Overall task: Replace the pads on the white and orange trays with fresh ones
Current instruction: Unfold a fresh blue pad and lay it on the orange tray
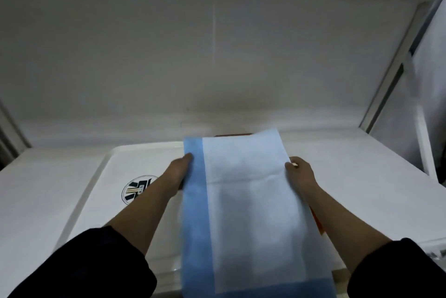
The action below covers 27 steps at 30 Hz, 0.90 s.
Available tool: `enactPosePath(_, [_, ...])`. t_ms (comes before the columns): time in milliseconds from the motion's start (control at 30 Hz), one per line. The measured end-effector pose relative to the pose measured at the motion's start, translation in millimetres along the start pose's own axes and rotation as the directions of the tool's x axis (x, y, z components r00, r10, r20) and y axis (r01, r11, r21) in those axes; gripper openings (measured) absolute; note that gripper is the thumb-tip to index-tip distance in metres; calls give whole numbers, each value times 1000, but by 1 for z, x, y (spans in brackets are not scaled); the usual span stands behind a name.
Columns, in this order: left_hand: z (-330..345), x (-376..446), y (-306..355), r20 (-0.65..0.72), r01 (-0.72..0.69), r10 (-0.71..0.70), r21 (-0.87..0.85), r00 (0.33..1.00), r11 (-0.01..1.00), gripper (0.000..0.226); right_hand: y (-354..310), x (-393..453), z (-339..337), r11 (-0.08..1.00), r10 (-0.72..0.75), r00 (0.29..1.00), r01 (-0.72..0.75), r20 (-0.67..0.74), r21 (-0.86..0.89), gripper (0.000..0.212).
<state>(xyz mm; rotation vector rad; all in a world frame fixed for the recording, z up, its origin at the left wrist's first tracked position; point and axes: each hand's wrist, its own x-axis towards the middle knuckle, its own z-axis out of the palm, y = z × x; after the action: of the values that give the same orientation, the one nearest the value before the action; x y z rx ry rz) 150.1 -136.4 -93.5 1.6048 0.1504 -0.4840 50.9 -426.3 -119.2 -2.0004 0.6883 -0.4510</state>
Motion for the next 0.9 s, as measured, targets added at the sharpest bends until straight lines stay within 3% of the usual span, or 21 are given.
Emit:
enactPosePath(100, [-1, 3, -10, 152, 24, -47, 150, 987, 988, 48, 11, 8, 9, 996, 51, 999, -50, 17, -72, 19])
enactPosePath(267, [-1, 2, -29, 94, -68, 45, 260, 995, 963, 90, 17, 2, 8, 971, 124, 958, -63, 258, -232, 67])
enactPosePath(333, [-5, 0, -33, 189, -120, 59, 329, 980, 937, 77, 20, -3, 1, 955, 119, 945, -25, 303, -296, 66])
enactPosePath(400, [-6, -6, -35, 263, -164, 56, 408, 963, 898, 49, 24, -6, -8, 953, 118, 934, -11, 337, -303, 48])
enactPosePath(500, [2, -7, -38, 303, -324, 171, 584, 937, 744, 27, 29, -8, -18, 970, 80, 904, 27, 420, -243, 24])
enactPosePath(600, [15, -4, -32, 246, -367, 280, 734, 928, 572, 35, 27, -5, -21, 967, -14, 935, 102, 353, -234, 34])
enactPosePath(767, [26, 16, -11, 185, -399, 402, 733, 897, 551, 36, 26, 15, -18, 978, -109, 983, 132, 146, -160, 38])
enactPosePath(900, [38, 42, -2, 123, -340, 371, 721, 920, 603, 43, 32, 42, -4, 977, -131, 988, 142, 80, -156, 41])
